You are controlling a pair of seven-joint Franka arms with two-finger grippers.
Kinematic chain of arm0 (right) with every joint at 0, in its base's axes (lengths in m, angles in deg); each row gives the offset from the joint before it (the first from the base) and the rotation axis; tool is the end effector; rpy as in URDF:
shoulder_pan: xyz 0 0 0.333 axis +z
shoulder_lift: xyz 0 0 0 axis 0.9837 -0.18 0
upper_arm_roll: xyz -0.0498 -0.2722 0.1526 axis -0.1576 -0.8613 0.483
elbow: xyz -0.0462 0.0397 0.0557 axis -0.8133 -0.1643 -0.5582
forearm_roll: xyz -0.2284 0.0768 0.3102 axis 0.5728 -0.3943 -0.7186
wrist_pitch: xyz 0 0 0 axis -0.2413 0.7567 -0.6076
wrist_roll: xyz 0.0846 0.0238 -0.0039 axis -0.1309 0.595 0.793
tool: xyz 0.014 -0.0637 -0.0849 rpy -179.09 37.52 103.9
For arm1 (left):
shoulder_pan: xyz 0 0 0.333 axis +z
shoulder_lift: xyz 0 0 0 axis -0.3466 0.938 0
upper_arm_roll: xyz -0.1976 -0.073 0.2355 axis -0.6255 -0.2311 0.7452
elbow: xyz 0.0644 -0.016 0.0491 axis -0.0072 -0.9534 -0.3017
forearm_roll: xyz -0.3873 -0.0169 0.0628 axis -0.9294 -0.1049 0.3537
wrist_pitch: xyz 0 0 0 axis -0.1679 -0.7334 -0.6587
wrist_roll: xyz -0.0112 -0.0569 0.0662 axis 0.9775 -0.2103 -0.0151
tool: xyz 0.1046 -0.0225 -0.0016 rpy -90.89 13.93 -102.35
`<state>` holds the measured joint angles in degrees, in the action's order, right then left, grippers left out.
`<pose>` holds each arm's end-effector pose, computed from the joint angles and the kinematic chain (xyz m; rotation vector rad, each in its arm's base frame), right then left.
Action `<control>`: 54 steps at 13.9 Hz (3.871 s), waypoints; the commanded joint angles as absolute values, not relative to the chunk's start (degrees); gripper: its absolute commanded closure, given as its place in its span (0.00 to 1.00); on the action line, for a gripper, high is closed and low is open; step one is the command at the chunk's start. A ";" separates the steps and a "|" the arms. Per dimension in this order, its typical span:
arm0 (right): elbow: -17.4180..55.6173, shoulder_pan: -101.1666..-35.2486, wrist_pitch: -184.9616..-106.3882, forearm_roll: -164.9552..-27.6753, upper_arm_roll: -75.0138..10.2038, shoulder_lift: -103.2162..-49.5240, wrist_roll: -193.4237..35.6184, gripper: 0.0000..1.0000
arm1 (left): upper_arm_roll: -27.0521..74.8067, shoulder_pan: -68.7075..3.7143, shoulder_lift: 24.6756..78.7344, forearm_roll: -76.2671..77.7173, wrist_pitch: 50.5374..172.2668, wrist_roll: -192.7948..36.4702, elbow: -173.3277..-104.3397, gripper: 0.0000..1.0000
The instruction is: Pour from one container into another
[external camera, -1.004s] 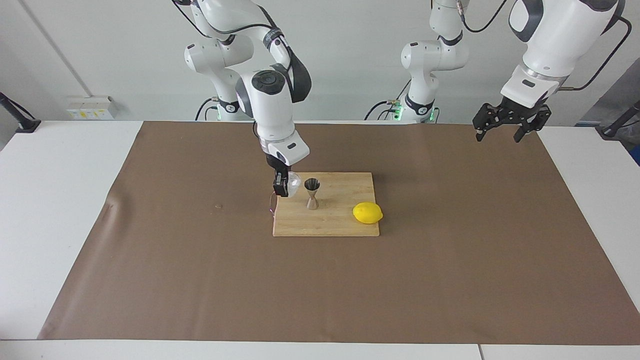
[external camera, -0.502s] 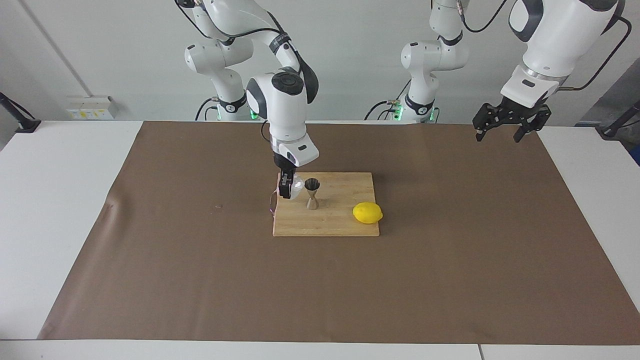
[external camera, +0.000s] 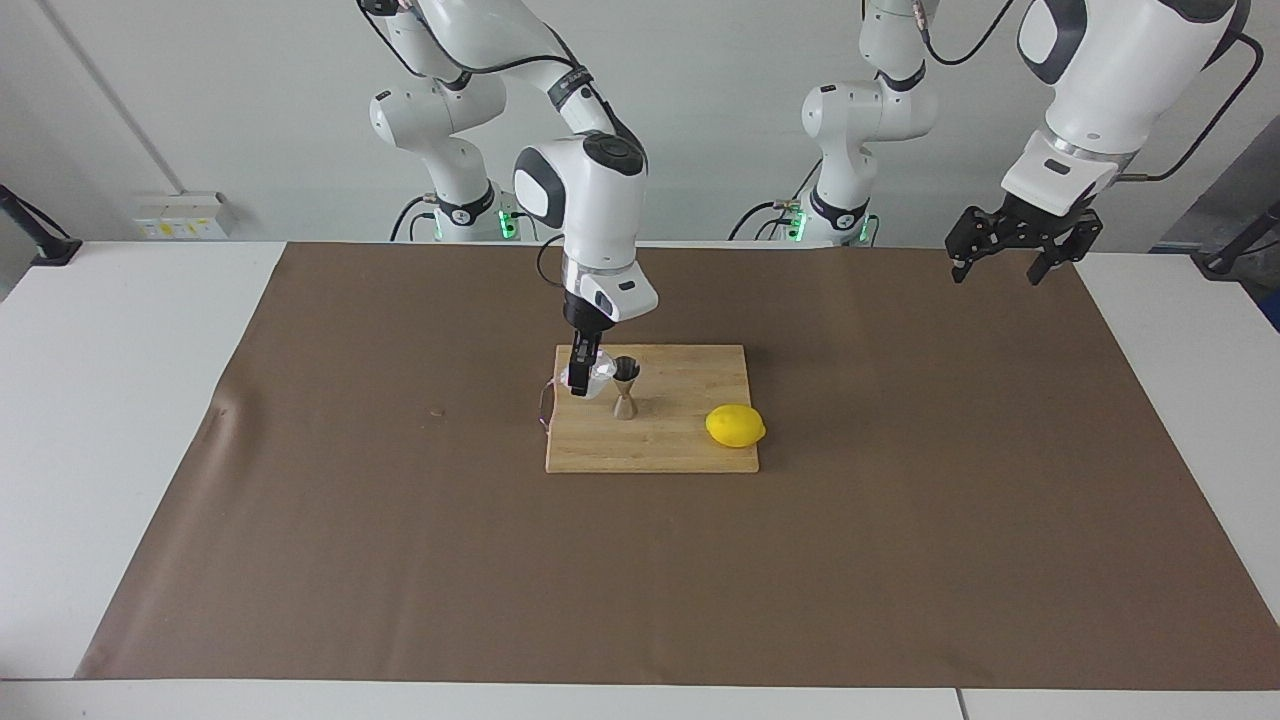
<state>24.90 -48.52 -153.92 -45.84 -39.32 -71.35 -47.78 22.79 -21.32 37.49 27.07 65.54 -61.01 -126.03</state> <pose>0.5288 0.3081 0.4164 2.1545 1.8526 0.1190 0.5318 -0.0473 0.6164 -3.1113 0.1875 -0.0108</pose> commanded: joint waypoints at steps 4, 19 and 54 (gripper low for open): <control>25.03 -46.50 -154.38 -38.22 -39.08 -71.93 -53.24 1.00 | 22.51 -20.72 36.11 26.65 65.65 -60.43 -127.28 0.00; 30.48 -43.07 -153.59 -23.38 -39.08 -68.59 -57.44 1.00 | 22.51 -20.72 36.11 26.57 65.66 -60.43 -127.28 0.00; 31.63 -41.49 -155.52 -16.58 -38.55 -67.00 -67.39 1.00 | 22.51 -20.72 36.11 26.56 65.66 -60.43 -127.28 0.00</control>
<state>32.01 -40.40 -154.88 -14.48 -39.27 -67.56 -67.44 22.79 -21.32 37.48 27.07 65.54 -61.01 -126.03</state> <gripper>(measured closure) 0.489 0.000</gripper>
